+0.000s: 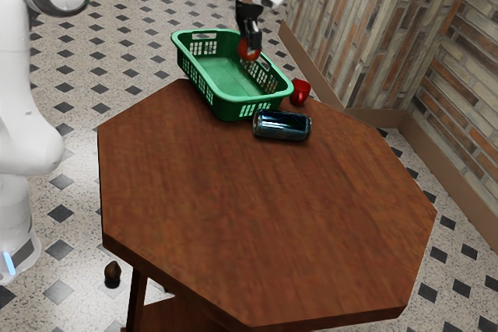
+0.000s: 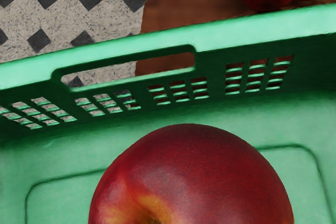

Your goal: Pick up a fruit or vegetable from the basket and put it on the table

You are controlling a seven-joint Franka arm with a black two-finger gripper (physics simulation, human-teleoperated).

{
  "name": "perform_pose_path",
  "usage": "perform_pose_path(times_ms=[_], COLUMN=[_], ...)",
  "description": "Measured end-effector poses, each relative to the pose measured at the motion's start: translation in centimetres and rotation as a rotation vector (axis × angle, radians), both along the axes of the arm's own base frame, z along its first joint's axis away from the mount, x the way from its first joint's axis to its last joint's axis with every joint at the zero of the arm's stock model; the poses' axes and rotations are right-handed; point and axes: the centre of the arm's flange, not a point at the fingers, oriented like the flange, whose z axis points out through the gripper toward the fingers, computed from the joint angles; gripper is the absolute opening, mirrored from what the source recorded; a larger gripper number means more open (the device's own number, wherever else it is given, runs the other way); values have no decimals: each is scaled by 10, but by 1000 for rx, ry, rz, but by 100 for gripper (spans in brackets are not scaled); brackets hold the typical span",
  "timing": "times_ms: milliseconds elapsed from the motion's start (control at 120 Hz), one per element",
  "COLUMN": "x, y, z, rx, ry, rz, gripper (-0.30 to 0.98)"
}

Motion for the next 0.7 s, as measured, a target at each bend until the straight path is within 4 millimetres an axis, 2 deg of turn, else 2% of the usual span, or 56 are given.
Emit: perform_pose_path(times_ms=[92,167,233,300,342,392,433,500,700], x=[11,24,33,33,30,26,23,20,11], y=[-46,-106,-188,-284,-337,-380,-398,-404,-419], z=[41,69,94,113,114,98,74,41,-4], rx=[12,11,15,33,48,55,49,36,9], ry=[-21,-46,-75,-94,-90,-60,-15,45,121], rz=[-63,-159,-290,-436,-512,-571,-594,-592,-574], gripper=[15,14,14,14,15,18,17,15,13])
